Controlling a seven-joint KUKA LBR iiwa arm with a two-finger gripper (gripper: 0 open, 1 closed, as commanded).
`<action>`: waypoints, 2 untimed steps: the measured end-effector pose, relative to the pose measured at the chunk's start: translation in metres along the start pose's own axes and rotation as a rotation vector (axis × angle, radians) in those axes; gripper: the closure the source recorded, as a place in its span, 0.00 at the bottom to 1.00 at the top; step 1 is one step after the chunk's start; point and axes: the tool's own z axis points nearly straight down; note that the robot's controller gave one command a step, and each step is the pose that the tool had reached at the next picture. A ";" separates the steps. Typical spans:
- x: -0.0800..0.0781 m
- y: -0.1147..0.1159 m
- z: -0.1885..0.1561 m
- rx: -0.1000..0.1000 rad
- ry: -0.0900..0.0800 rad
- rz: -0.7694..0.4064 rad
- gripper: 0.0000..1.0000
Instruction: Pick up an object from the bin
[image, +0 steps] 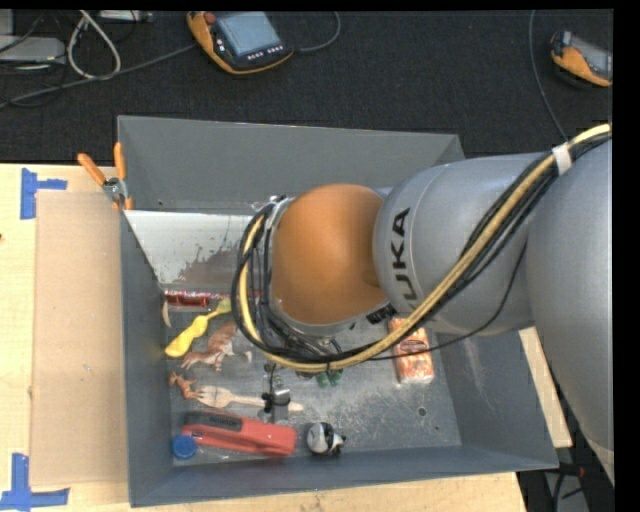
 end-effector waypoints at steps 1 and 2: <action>0.008 -0.004 -0.020 0.000 -0.013 0.025 0.00; 0.006 -0.004 -0.044 0.001 0.003 0.140 0.00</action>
Offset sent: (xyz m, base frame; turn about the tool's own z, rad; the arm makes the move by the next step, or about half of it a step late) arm 0.0026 -0.0052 0.0915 0.2002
